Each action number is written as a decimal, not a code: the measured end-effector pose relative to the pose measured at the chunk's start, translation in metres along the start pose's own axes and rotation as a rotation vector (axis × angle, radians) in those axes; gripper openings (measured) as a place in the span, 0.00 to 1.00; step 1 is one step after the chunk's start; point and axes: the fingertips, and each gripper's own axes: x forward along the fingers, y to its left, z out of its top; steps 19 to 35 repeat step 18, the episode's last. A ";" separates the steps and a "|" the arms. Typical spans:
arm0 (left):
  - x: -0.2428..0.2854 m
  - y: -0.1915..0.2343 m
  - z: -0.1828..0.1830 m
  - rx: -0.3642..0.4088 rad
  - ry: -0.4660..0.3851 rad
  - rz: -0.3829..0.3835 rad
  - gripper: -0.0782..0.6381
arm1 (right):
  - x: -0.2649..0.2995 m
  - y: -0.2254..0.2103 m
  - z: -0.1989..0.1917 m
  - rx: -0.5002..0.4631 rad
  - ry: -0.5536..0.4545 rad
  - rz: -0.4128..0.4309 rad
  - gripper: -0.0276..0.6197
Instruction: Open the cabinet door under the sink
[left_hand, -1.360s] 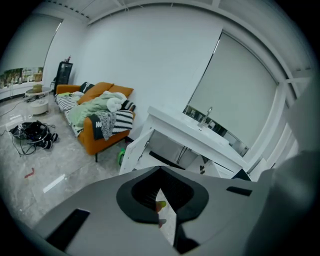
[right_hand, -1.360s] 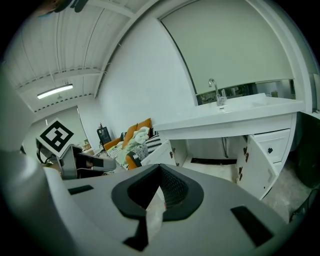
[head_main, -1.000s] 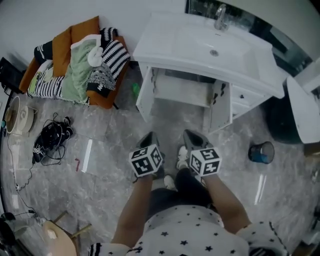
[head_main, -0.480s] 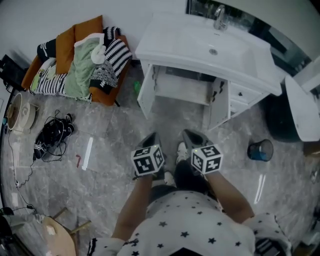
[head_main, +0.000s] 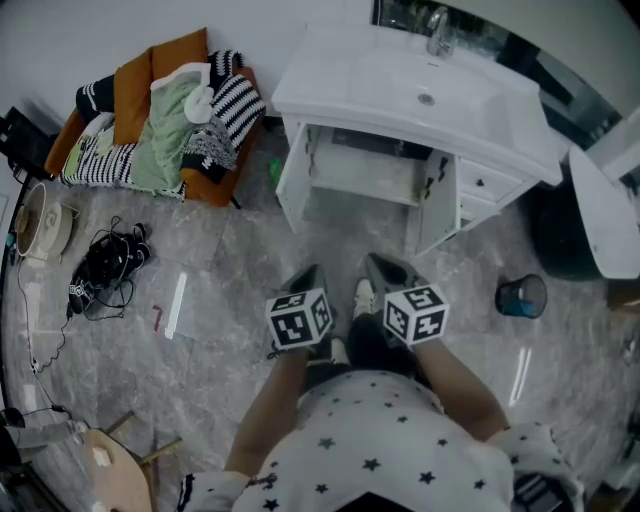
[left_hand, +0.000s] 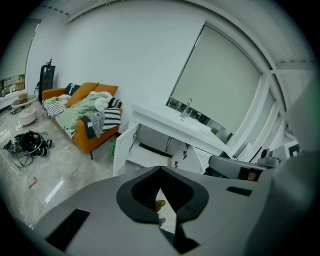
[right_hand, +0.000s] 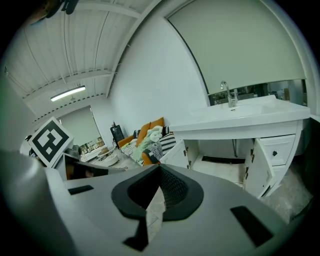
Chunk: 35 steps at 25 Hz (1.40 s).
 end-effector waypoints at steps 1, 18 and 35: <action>-0.001 -0.001 0.000 0.001 -0.001 -0.002 0.12 | 0.000 0.001 0.001 0.000 -0.003 0.001 0.05; -0.007 -0.010 0.004 0.008 -0.011 -0.021 0.12 | -0.008 0.012 0.002 0.001 -0.012 0.015 0.05; -0.007 -0.010 0.004 0.008 -0.011 -0.021 0.12 | -0.008 0.012 0.002 0.001 -0.012 0.015 0.05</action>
